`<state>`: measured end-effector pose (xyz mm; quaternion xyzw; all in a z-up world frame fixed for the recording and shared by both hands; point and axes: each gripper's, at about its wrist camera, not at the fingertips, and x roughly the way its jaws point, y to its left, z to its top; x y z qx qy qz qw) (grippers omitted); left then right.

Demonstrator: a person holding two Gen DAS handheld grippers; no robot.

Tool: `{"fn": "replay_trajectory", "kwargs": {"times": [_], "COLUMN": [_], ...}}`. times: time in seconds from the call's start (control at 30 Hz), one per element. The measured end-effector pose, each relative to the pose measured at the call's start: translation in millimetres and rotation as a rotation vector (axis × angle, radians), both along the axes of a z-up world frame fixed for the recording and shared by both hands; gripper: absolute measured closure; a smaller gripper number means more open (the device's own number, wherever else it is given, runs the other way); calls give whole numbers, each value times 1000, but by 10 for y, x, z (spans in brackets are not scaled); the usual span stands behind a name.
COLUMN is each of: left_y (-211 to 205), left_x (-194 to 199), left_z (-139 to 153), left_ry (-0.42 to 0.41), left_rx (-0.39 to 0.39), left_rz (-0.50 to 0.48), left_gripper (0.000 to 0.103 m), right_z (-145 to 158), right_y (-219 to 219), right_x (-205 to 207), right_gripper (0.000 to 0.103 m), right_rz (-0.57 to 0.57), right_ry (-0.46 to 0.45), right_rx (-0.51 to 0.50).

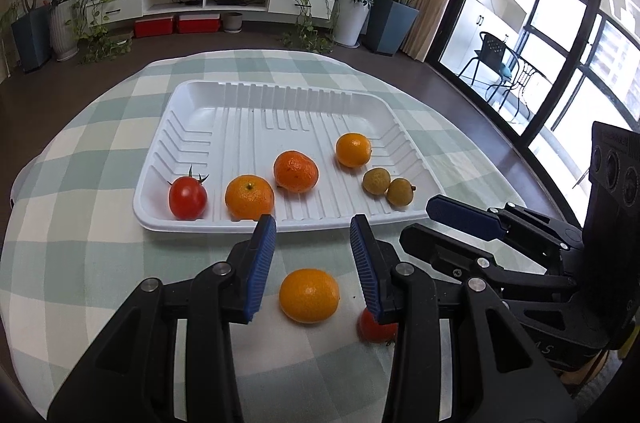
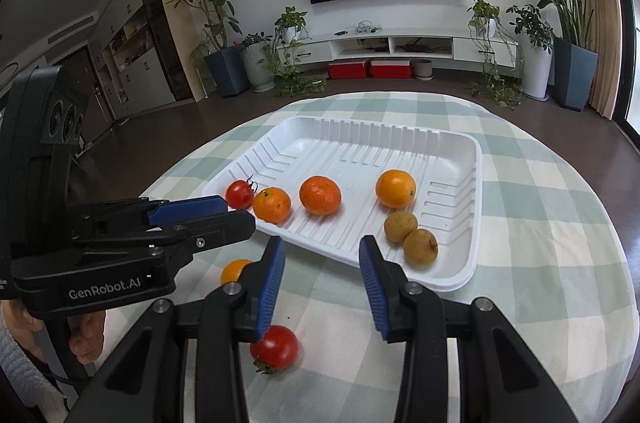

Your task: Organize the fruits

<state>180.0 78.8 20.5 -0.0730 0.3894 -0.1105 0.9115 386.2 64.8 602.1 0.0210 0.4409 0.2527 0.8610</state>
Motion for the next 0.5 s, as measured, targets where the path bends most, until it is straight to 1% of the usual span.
{"fn": "replay_trajectory", "kwargs": {"times": [0.27,0.5], "left_y": [49,37], "left_x": [-158,-241], "left_z": [-97,-171], "left_ry": [20,34], "left_rx": [-5,-4], "left_rz": [5,1], "left_gripper": [66,66], "right_z": [-49,-102], "right_y": [47,82], "right_x": [-234,-353], "right_gripper": [61,61], "right_rz": [25,42], "right_ry": [13,33], "right_rx": [-9,-15]}}
